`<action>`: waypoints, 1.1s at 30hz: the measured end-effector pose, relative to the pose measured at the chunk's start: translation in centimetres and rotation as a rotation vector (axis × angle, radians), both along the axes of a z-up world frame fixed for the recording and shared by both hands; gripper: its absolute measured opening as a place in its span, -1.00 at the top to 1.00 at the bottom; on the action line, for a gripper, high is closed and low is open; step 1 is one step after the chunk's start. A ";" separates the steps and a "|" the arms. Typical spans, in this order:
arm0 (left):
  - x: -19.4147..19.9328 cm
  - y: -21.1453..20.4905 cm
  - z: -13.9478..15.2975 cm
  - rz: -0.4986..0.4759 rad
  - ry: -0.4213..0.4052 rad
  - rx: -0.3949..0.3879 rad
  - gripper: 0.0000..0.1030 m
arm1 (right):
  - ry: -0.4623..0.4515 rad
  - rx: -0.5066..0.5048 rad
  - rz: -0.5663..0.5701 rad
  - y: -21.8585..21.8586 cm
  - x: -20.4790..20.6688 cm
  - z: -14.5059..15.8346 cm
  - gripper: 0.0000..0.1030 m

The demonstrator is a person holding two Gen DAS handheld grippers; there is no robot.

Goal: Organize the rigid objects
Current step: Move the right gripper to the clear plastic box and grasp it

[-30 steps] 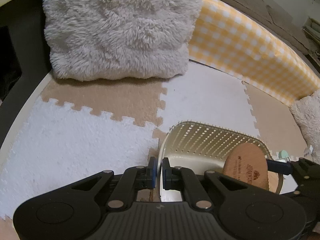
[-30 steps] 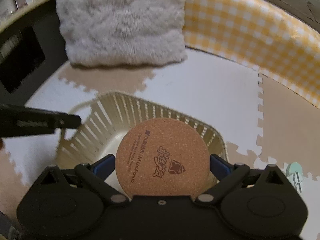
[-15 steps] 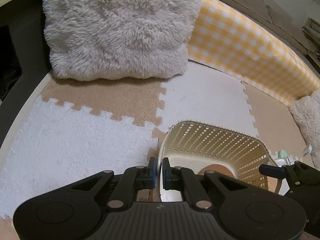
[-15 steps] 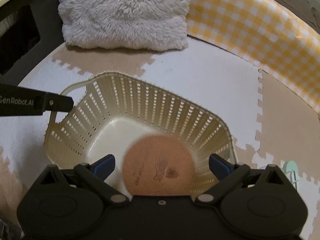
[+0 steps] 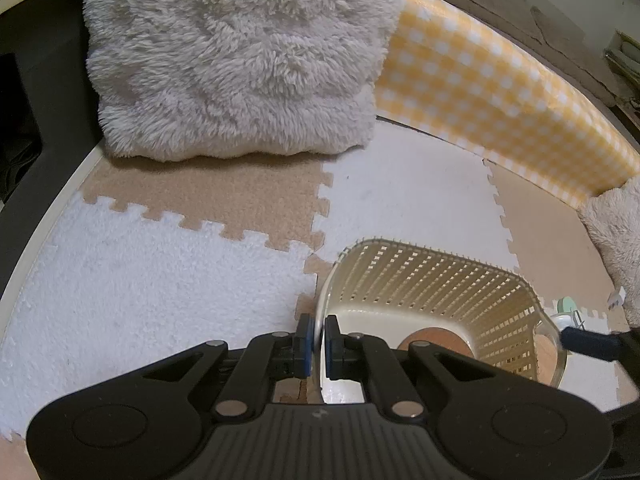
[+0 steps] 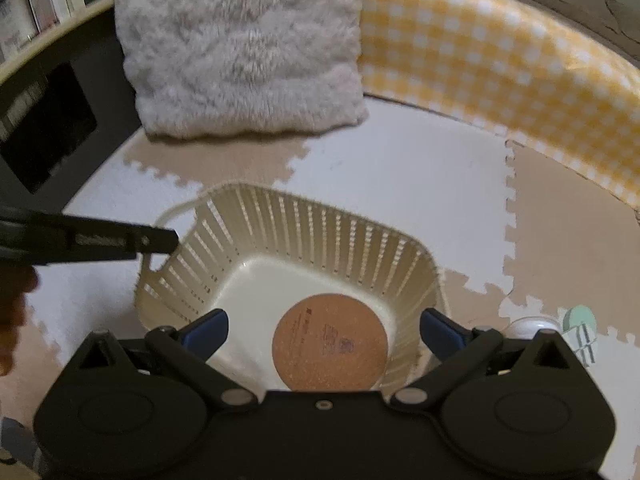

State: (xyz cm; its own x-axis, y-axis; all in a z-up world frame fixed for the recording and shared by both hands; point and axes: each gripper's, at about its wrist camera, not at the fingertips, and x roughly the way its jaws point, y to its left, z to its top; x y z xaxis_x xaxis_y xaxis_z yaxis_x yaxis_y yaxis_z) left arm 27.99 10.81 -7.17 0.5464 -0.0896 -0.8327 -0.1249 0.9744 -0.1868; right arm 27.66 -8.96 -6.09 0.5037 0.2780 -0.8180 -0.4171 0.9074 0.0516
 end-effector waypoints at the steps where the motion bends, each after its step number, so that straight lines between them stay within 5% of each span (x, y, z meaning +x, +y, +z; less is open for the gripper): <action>1: 0.0 0.0 0.0 0.001 0.003 0.002 0.89 | -0.011 0.018 0.001 -0.4 -0.2 0.6 -1.00; 9: 0.0 0.1 0.0 0.002 0.005 0.004 0.89 | -0.118 0.161 -0.056 -5.1 -1.7 5.2 -1.00; 18: 0.0 0.0 0.0 -0.004 0.003 0.009 0.89 | -0.229 0.158 -0.218 -13.3 -2.7 7.3 -1.00; 26: 0.1 -0.1 0.0 -0.007 0.005 0.016 0.89 | -0.167 0.067 -0.406 -19.4 -3.0 4.3 -1.00; 33: 0.1 -0.2 -0.1 -0.009 0.008 0.019 0.89 | 0.019 0.001 -0.462 -21.5 -3.3 -0.9 -1.00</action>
State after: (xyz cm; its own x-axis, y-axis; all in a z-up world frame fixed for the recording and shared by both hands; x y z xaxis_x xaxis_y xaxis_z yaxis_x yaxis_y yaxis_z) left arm 28.07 10.62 -7.25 0.5389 -0.0788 -0.8387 -0.1176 0.9788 -0.1675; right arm 24.38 -30.48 -7.00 0.5601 0.0281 -0.8280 0.0324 0.9979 0.0558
